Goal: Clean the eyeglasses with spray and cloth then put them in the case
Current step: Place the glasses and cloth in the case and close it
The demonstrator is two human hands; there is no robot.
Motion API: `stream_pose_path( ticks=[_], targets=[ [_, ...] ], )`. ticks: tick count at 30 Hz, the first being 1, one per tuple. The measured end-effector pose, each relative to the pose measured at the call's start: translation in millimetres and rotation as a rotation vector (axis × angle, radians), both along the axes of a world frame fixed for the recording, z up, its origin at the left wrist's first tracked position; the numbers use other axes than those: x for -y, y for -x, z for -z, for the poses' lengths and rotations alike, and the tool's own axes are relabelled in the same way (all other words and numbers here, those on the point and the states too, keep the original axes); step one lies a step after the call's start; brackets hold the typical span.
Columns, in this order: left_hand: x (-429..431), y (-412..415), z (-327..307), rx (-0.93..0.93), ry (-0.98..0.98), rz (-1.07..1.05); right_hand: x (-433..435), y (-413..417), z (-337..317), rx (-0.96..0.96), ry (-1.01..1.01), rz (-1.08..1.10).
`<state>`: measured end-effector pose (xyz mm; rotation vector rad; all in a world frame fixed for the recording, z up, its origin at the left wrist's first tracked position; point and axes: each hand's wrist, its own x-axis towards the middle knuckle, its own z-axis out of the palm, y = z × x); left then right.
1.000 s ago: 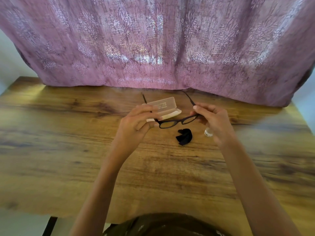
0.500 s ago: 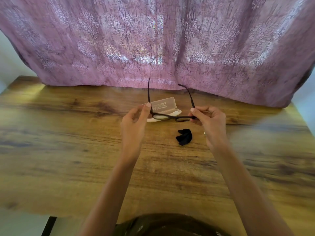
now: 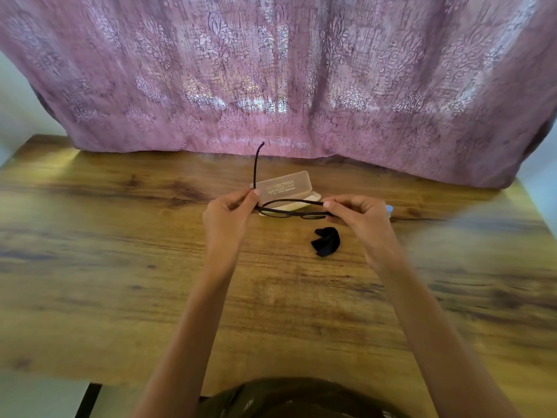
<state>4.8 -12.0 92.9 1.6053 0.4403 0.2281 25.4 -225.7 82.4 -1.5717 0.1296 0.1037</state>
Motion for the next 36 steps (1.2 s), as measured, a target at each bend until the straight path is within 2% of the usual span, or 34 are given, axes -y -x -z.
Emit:
stream_pose_path(
  ticks=[7,13,24,27,32,36],
  targets=[
    [-8,-1,6,-0.046,-0.070,0.072,1,1,0,-0.039,0.004,-0.057],
    [-18,-2,4,-0.106,-0.110,0.157,11,1,-2,-0.054,0.024,-0.258],
    [-20,4,5,-0.245,-0.192,0.475,4,-2,3,0.052,0.180,-0.126],
    [-20,4,6,-0.245,-0.214,0.498,7,-2,4,0.052,0.234,-0.115],
    [-25,1,11,-0.253,-0.240,0.538,13,-2,3,0.038,0.158,-0.250],
    [-25,-5,22,-0.256,-0.175,0.509,12,-3,5,0.050,0.146,-0.207]
  ],
)
